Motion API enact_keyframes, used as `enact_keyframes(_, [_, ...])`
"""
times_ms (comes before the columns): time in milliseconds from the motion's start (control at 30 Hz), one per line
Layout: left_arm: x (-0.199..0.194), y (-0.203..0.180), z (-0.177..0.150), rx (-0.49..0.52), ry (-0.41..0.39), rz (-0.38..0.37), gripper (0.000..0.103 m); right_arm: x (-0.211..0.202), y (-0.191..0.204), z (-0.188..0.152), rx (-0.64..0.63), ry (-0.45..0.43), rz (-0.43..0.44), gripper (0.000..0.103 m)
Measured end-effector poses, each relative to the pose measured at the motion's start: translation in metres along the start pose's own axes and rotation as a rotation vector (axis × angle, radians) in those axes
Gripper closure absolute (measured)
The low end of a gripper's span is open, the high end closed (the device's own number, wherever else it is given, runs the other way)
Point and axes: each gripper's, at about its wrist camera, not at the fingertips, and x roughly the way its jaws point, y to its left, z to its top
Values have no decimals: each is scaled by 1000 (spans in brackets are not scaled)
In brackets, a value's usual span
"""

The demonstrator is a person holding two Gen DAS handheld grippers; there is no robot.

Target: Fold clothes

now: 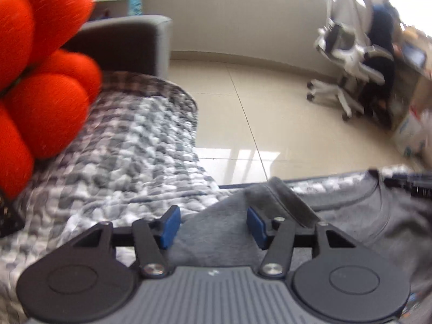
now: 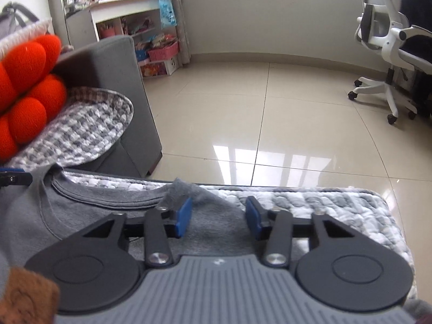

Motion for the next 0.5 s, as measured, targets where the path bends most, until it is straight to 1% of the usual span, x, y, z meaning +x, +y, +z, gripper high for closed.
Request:
enact_keyframes(33, [2, -6, 0, 31, -3, 14, 49, 1, 4, -2, -13, -5, -9, 71])
enact_keyframes(67, [4, -12, -1, 57, -7, 26, 53, 0, 6, -4, -29, -14, -17, 77])
enact_keyframes(100, [5, -14, -1, 60, -12, 29, 62, -1, 8, -5, -46, -23, -25, 83])
enact_keyframes(133, [5, -14, -1, 56, -17, 38, 75, -2, 11, -7, -64, -30, -34, 97])
enact_keyframes(167, [4, -13, 0, 50, -21, 45, 84, -3, 13, -9, -83, -38, -46, 98])
enact_keyframes(200, [2, -12, 1, 40, -29, 48, 99, -6, 15, -10, -93, -52, -59, 99])
enact_keyframes(267, [-4, -11, 4, 9, -56, 49, 100, -14, 16, -9, -87, -98, -88, 99])
enact_keyframes(367, [-11, -12, 7, -22, -121, 79, 100, -21, 16, -3, -71, -164, -116, 100])
enact_keyframes(433, [-3, -13, 7, -19, -107, 102, 100, -17, 18, 2, -76, -164, -126, 100])
enact_keyframes(500, [10, -12, 4, -23, -67, 115, 98, -4, 19, 2, -82, -127, -133, 100])
